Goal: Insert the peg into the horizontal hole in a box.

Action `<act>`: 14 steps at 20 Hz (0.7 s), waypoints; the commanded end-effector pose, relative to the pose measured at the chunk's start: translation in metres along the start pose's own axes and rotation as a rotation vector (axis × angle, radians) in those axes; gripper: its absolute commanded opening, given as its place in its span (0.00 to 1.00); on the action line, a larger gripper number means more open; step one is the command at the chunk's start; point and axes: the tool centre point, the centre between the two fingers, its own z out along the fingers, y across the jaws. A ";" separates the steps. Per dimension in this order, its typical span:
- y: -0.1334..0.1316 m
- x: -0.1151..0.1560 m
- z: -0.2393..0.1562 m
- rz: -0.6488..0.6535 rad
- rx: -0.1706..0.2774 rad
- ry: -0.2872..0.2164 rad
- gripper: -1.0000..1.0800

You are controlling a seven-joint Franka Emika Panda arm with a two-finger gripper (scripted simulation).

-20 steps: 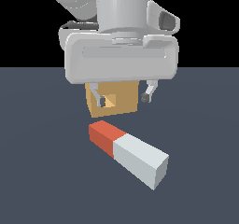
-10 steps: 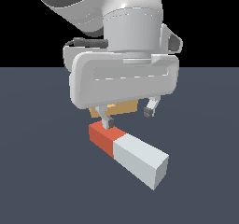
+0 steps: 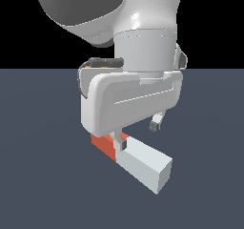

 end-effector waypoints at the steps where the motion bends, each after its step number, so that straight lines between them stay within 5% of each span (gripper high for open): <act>1: 0.001 -0.003 0.004 -0.034 0.000 0.001 0.96; 14: 0.002 -0.006 0.008 -0.069 0.002 0.002 0.96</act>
